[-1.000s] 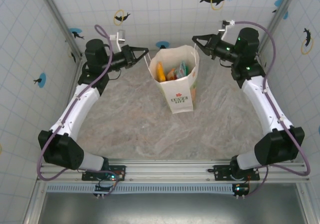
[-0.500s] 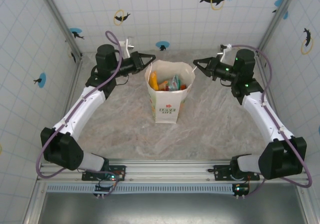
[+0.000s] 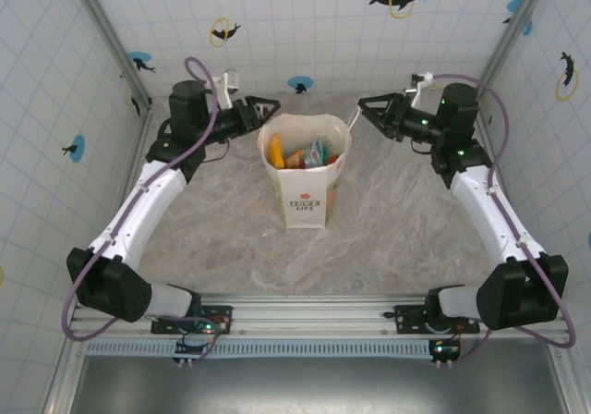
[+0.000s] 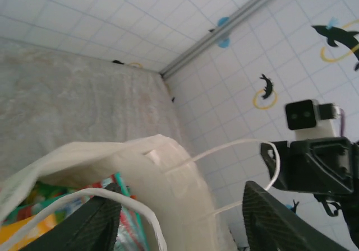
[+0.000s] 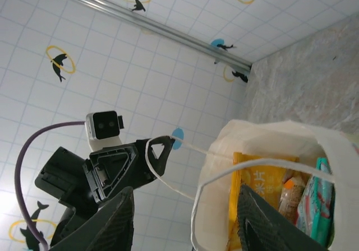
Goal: Place the snacks into the paper bag
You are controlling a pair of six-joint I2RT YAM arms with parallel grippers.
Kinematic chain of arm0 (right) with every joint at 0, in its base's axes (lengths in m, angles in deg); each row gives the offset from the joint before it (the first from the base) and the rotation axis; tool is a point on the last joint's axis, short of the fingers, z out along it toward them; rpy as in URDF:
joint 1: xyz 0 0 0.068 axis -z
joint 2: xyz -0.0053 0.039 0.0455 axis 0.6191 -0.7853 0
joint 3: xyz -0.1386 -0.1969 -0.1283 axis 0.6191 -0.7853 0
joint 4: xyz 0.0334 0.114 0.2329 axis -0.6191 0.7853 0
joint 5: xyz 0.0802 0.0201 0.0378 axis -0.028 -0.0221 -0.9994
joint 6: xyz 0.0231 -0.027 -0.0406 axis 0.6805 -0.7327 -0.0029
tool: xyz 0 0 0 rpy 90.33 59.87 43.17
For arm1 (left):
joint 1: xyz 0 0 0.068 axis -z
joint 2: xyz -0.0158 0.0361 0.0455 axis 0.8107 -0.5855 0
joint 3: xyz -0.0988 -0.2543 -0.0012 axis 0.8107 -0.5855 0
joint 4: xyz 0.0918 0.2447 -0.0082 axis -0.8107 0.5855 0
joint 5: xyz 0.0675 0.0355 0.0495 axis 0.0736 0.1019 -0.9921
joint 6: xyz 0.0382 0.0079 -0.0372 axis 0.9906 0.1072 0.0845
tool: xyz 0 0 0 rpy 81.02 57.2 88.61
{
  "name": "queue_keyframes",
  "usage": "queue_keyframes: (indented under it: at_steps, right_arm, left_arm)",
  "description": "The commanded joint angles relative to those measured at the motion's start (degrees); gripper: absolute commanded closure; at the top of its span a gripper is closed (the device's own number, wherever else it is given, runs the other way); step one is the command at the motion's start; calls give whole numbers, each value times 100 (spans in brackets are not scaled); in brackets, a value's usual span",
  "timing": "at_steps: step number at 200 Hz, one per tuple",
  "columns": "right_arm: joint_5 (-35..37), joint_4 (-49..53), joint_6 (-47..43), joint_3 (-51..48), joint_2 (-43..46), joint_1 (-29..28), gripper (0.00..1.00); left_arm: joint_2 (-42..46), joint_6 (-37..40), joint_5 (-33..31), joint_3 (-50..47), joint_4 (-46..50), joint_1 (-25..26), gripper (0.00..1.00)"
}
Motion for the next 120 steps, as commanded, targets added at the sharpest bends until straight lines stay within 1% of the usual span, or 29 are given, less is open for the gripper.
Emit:
queue_keyframes:
  at_steps: [1, 11, 24, 27, 29, 30, 31, 32, 37, 50, 68, 78, 89, 107, 120]
  right_arm:
    - [-79, 450, -359, 167, 173, 247, 48]
    - [-125, 534, -403, 143, 254, 398, 46]
    - [-132, 886, -590, 212, 344, 620, 33]
    - [-140, 990, -664, 239, 360, 677, 27]
    - [-145, 1049, -711, 263, 371, 720, 22]
    - [-147, 1089, -734, 269, 377, 731, 12]
    - [-153, 1123, -754, 276, 380, 755, 5]
    - [-155, 1153, -777, 284, 386, 775, 1]
    - [-166, 1302, -911, 322, 411, 872, 3]
    - [-151, 1560, -1149, 341, 492, 1146, 3]
    - [-47, 1719, -1377, 180, 624, 1559, 3]
    - [205, 1840, -1603, 9, 715, 1700, 3]
    - [655, 1995, -1990, -224, 826, 1783, 3]
    - [1562, 1999, -2670, -815, 1023, 1789, 3]
    - [1941, 1690, -3108, -1427, 1179, 1797, 3]
  left_arm:
    - [448, 439, -313, 223, 746, -448, 36]
    - [582, 641, -422, 286, 985, -678, 32]
    - [721, 907, -724, 434, 1409, -1019, 28]
    - [752, 979, -785, 459, 1497, -1106, 27]
    - [775, 1018, -818, 472, 1545, -1167, 26]
    - [786, 1029, -831, 480, 1569, -1194, 25]
    - [796, 1047, -846, 484, 1594, -1230, 25]
    - [805, 1065, -853, 490, 1611, -1257, 24]
    - [858, 1133, -895, 504, 1692, -1422, 22]
    - [956, 1306, -1033, 522, 1846, -1780, 15]
    - [1063, 1641, -1533, 448, 1939, -1941, 3]
    - [1147, 1830, -1893, 270, 1839, -1935, 2]
    - [1320, 1946, -2307, -133, 1443, -1947, 2]
    - [1743, 2093, -3062, -1142, 538, -1943, 2]
    - [2003, 2069, -3713, -1883, 24, -1943, 2]
